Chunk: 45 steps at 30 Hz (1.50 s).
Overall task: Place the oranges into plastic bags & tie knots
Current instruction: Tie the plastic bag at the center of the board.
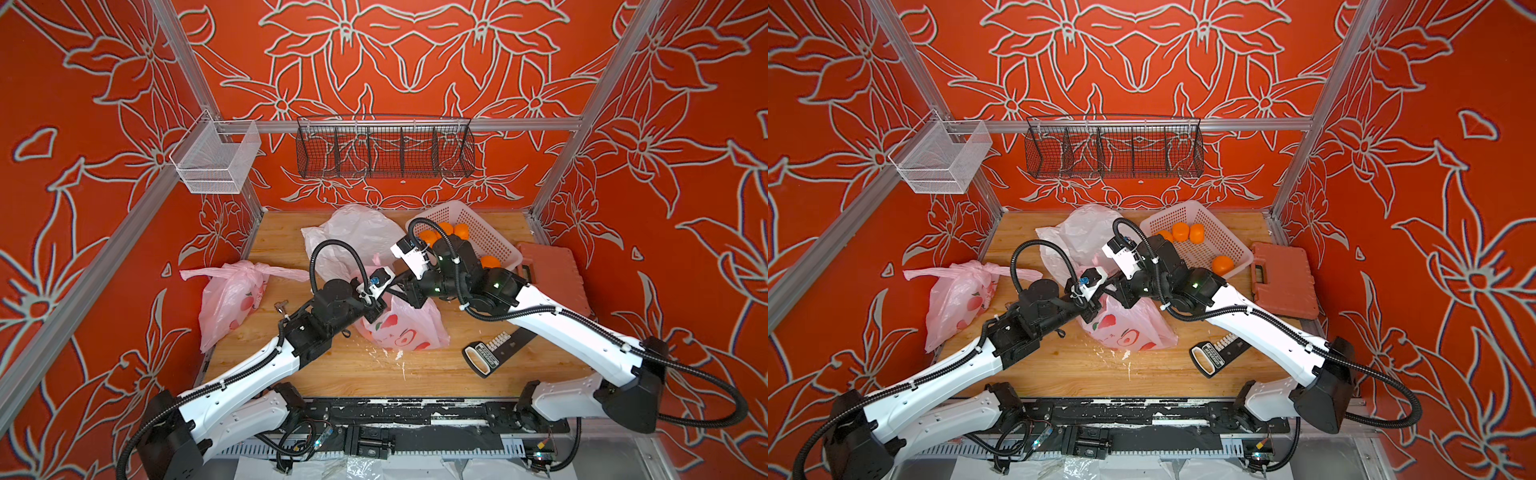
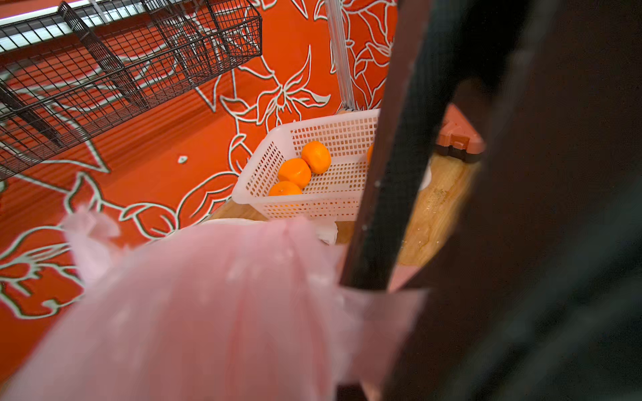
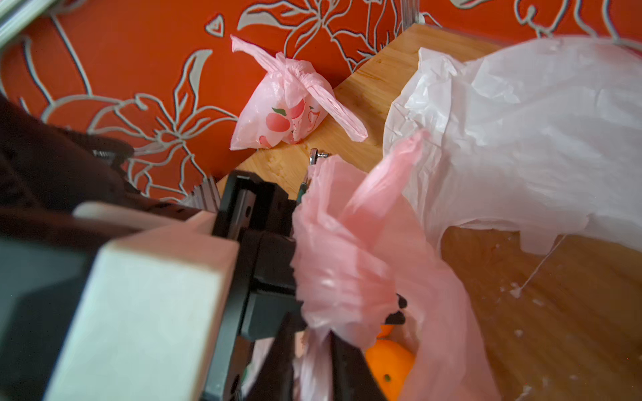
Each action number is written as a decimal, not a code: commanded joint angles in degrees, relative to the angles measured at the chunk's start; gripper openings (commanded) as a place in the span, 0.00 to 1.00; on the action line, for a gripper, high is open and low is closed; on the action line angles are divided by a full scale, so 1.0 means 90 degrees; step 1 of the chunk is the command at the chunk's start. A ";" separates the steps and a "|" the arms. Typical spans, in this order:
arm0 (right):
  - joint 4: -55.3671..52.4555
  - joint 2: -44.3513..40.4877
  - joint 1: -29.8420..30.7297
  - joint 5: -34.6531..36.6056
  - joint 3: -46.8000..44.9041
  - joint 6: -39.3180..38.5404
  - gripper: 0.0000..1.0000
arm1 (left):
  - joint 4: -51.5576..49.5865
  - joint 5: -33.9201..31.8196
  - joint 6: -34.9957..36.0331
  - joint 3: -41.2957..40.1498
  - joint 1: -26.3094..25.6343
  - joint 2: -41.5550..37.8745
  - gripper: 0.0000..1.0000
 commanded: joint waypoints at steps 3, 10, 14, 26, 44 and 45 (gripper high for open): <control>-0.0450 -0.0678 -0.0003 0.1215 -0.0043 -0.0248 0.52 | 0.0166 -0.0127 0.0415 -0.0146 0.0009 -0.0073 0.00; 0.0027 -0.1249 -0.0030 0.2150 -0.0116 0.0108 0.63 | 0.0534 0.0178 0.1010 -0.0412 0.0009 -0.0251 0.00; -0.0488 -0.0875 -0.0076 0.2182 0.0513 0.0781 0.58 | 0.0821 0.0314 0.1599 -0.0617 0.0014 -0.0391 0.00; -0.2163 0.0572 -0.0225 0.0196 0.2367 0.1467 0.81 | 0.0750 0.0210 0.2500 -0.0598 0.0010 -0.0670 0.00; -0.3026 0.1708 -0.0426 0.0175 0.3762 0.1553 0.78 | 0.0665 -0.0168 0.2914 -0.0441 0.0008 -0.0462 0.00; -0.3088 0.1687 -0.0498 0.0087 0.3798 0.1489 0.77 | 0.0673 -0.0188 0.2944 -0.0419 0.0009 -0.0457 0.00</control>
